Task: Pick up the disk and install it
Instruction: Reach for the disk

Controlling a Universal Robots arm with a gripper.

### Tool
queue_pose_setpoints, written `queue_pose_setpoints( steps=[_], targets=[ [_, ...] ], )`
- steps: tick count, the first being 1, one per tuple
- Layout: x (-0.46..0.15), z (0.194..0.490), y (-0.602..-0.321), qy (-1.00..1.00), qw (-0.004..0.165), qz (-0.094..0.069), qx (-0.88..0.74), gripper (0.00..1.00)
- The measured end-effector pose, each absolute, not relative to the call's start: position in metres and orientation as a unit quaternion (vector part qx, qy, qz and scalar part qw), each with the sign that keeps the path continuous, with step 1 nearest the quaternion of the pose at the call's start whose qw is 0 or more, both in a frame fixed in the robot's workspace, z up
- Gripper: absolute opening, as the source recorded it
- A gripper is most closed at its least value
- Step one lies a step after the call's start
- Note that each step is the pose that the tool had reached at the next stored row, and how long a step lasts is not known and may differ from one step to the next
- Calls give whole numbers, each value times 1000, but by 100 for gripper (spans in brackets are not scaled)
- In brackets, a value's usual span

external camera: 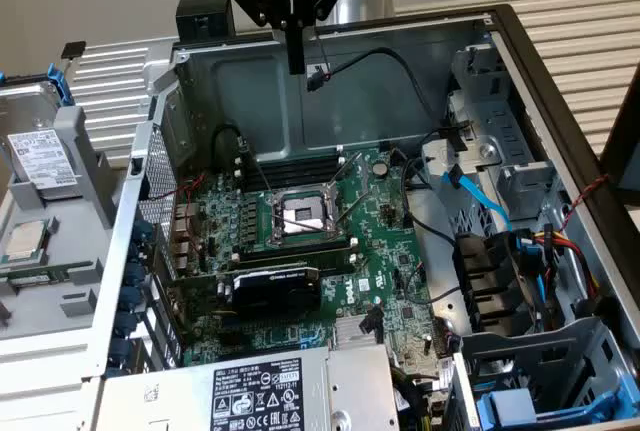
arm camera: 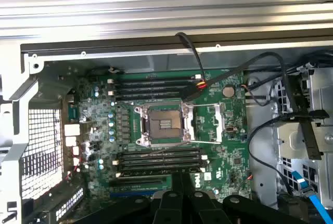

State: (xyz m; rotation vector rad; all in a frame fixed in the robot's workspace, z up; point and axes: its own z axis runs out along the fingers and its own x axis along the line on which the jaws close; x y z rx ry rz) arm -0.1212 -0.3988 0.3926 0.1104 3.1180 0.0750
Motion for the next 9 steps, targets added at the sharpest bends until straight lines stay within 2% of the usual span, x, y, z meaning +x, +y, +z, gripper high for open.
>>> queue_pose_setpoints(
  steps=[9],
  targets=[
    [-121, 393, -399, 999, 10, 24, 35, 11]
  ],
)
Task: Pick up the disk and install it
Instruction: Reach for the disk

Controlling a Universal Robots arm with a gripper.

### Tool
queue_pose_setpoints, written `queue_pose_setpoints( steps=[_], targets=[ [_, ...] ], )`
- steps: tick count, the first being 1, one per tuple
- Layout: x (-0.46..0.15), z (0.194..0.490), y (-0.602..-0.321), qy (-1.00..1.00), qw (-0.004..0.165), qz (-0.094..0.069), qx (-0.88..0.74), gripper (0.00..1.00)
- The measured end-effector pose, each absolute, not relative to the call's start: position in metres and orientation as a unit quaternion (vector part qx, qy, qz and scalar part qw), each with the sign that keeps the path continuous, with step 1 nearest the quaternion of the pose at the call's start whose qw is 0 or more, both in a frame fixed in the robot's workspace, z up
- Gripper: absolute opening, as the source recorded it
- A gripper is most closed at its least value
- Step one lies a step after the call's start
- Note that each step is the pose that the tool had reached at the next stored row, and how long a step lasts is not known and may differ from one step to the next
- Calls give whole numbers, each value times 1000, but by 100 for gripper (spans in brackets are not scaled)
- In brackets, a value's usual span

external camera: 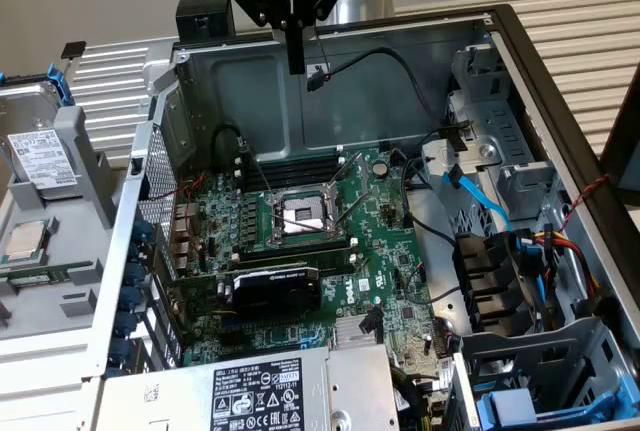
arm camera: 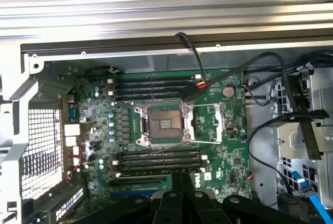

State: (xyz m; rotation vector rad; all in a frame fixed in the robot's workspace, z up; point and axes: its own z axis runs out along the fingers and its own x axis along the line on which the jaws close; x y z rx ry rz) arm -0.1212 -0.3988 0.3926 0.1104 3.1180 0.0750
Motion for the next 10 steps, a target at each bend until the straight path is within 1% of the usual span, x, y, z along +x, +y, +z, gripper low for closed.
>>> queue_pose_setpoints(
  steps=[5, 10],
  targets=[
    [-122, 393, -399, 999, 11, 24, 35, 11],
    [-136, 393, -399, 999, 22, 24, 35, 11]
  ],
)
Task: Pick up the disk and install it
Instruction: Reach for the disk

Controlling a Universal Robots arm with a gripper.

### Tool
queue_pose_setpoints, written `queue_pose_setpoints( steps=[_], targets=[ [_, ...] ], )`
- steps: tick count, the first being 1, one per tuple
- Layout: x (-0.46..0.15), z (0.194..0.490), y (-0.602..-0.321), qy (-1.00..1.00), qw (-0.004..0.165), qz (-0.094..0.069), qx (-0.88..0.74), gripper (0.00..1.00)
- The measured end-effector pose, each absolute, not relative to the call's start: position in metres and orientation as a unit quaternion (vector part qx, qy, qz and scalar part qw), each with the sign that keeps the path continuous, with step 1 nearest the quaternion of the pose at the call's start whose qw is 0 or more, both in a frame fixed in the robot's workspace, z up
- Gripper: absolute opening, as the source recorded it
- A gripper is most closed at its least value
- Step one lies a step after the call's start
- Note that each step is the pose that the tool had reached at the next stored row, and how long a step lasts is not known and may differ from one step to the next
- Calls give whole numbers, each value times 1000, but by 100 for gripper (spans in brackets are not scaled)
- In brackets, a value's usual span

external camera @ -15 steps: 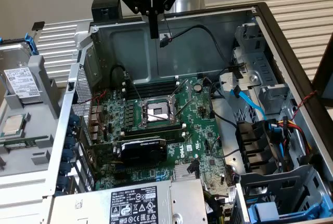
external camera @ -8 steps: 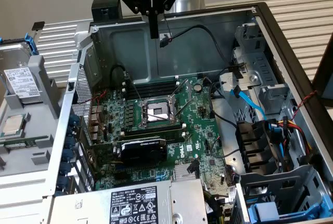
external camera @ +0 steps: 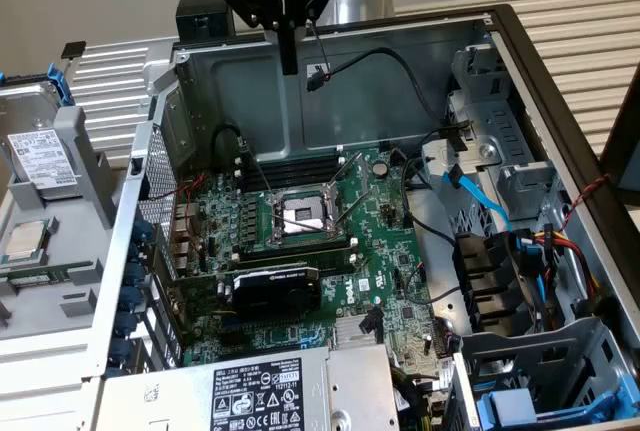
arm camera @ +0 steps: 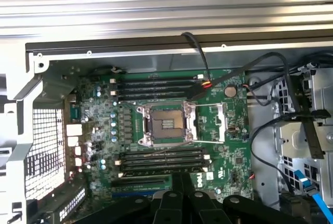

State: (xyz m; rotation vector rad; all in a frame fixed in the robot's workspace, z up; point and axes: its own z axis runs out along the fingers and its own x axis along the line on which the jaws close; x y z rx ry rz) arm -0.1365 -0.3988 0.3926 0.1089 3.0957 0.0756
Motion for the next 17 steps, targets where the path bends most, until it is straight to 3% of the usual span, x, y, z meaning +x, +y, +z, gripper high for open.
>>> queue_pose_setpoints(
  steps=[7, 14, 17],
  targets=[
    [-164, 393, -399, 999, 24, 24, 35, 11],
    [-177, 393, -399, 999, 0, 23, 36, 11],
    [-188, 392, -398, 999, -1, 24, 36, 11]
  ],
)
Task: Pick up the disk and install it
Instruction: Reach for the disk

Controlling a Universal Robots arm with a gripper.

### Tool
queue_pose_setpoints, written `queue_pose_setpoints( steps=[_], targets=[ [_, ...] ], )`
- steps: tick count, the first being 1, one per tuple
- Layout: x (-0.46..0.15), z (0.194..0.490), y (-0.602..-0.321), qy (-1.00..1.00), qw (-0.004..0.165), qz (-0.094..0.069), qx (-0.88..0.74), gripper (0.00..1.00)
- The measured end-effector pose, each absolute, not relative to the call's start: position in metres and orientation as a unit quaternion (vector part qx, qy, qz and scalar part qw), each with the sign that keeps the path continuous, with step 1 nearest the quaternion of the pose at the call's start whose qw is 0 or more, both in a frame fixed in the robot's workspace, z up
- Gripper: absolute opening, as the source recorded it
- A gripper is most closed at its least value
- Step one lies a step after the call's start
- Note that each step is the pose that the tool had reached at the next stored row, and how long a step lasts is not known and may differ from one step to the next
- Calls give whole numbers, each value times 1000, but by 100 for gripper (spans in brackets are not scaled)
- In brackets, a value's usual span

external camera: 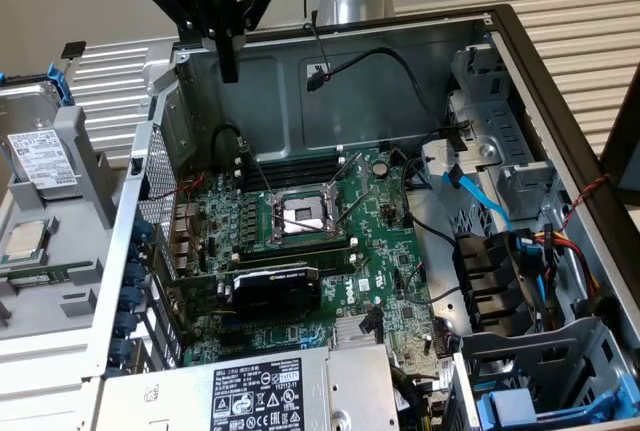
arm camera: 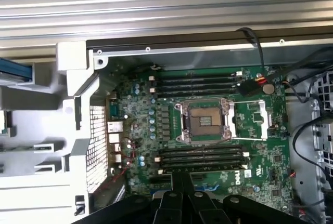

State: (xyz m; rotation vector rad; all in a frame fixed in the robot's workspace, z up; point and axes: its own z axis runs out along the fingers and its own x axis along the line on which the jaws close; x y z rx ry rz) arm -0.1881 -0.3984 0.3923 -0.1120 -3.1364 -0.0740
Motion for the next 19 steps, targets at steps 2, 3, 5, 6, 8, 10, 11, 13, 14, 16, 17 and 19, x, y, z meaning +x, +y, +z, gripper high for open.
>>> queue_pose_setpoints(
  steps=[2, 3, 5, 6, 8, 10, 11, 13, 14, 16, 17, 19],
  targets=[
    [-195, 392, -398, -999, 1, -24, -36, 11],
    [-199, 392, -397, -999, 1, -23, -36, 11],
    [-204, 392, -396, -999, 1, -23, -36, 11],
    [-206, 392, -394, -999, 1, -22, -36, 11],
    [-208, 392, -392, -999, 1, -20, -36, 11],
    [-210, 392, -388, -999, 0, -16, -36, 11],
    [-211, 392, -386, -999, 0, -14, -36, 11],
    [-213, 392, -383, -999, -1, -7, -36, 11],
    [-214, 392, -382, -999, -1, -4, -36, 11],
    [-218, 392, -381, -999, -2, 2, -36, 11],
    [-221, 392, -381, -999, -2, 2, -36, 11],
    [-227, 392, -381, -999, -3, 2, -36, 11]
  ],
)
